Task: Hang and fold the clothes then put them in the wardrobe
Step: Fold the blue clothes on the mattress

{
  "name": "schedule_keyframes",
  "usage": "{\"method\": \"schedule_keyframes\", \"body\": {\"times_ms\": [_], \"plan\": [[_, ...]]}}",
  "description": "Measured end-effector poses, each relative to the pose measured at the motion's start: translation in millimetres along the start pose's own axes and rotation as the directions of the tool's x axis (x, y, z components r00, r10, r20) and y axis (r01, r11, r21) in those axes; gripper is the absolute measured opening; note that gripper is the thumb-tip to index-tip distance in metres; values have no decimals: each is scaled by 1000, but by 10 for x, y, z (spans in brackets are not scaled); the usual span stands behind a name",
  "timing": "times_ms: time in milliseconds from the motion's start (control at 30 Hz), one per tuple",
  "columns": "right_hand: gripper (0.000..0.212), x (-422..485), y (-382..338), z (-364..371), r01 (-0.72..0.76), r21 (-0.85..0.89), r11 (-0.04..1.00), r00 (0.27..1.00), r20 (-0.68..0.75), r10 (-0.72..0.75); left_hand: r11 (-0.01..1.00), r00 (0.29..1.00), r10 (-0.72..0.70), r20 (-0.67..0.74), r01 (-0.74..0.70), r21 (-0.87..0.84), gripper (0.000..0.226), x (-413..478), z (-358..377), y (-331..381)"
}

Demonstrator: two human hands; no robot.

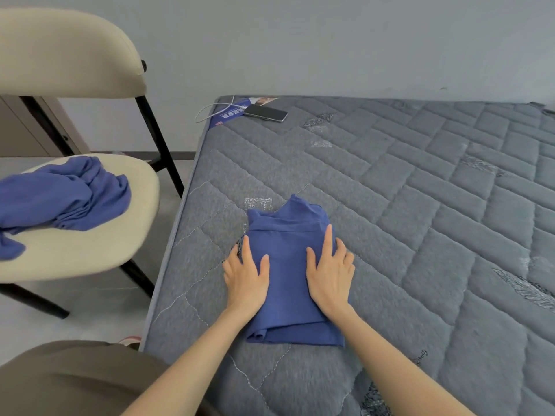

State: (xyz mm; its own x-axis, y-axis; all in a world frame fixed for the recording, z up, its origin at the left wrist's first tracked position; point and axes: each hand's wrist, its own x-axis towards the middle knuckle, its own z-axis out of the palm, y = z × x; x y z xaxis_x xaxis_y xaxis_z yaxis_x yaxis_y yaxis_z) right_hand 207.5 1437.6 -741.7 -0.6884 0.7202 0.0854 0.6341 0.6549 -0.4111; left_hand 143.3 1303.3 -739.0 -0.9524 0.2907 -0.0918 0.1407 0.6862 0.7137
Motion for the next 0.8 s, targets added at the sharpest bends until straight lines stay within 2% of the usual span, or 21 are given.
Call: {"method": "schedule_keyframes", "body": {"times_ms": [133, 333, 467, 633, 800], "plan": [[72, -8, -13, -74, -84, 154, 984, 996, 54, 77, 951, 994, -105, 11, 103, -290, 66, 4, 18, 93], [69, 58, -87, -120, -168, 358, 919, 980, 165, 115, 939, 993, -101, 61, 115, -324, 62, 158, 7, 153], [72, 115, -66, -155, -278, 531, 800, 948, 283, 141, 821, 991, -55, 118, 112, -560, 52, 199, -39, 182], [68, 152, -178, -306, -230, 575, 785, 963, 250, 98, 790, 1000, -8, 31, 25, -613, 48, 179, -267, 188], [64, 227, -619, -534, -156, 645, 748, 972, 235, 0, 776, 998, 20, -63, -55, -629, 48, 279, -724, 283]]}}
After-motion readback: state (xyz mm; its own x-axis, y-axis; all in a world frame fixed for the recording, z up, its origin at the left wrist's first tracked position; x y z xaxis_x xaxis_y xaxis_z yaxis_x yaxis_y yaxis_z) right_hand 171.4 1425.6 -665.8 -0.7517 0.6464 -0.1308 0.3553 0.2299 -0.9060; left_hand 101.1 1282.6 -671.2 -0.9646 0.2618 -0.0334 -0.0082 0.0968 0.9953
